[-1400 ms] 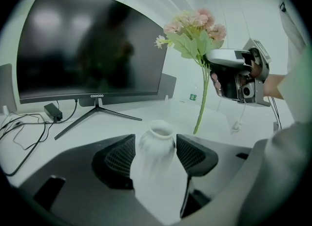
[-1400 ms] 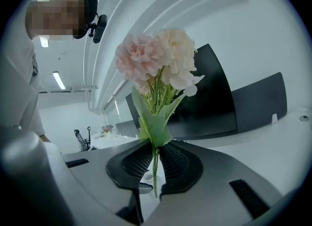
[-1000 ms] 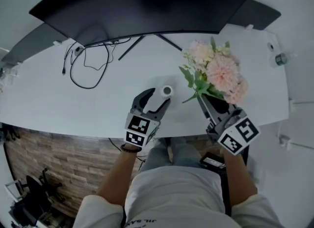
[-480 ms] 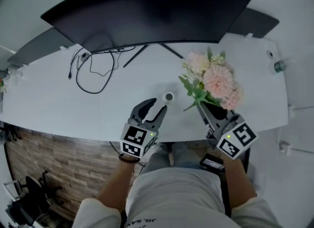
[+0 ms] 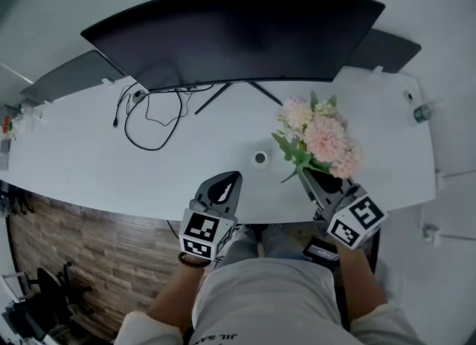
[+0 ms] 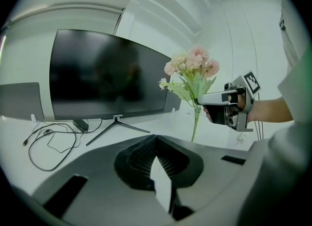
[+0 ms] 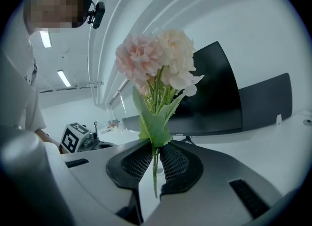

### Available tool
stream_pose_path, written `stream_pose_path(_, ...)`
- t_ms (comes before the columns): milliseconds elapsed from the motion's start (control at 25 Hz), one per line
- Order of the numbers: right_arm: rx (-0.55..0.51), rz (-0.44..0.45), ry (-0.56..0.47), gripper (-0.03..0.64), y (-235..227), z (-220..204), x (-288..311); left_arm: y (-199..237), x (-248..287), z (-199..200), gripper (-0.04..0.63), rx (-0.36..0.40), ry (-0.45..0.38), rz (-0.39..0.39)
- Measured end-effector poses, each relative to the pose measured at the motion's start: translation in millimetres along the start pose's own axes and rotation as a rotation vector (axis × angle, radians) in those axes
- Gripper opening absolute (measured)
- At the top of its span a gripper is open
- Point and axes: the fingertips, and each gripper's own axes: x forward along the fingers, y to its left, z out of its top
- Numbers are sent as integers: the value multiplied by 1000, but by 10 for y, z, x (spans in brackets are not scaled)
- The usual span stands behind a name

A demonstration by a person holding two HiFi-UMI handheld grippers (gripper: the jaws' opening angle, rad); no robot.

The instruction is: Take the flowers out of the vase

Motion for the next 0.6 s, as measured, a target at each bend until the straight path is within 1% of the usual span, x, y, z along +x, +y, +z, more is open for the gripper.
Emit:
stream_pose_path(160, -3, 6, 1, 67, 32, 42, -16, 12, -98, 48, 3, -26, 0, 37)
stream_pose_path(240, -4, 6, 1, 67, 46, 59, -24, -13, -131, 87, 3, -32, -7, 32)
stream_pose_path(440, -11, 3, 15, 66, 79, 78, -50, -102, -157, 121, 3, -15, 2, 14)
stream_pose_path(600, 2, 1, 17, 66, 74, 89, -41, -151, -132, 178, 3, -19, 2, -10)
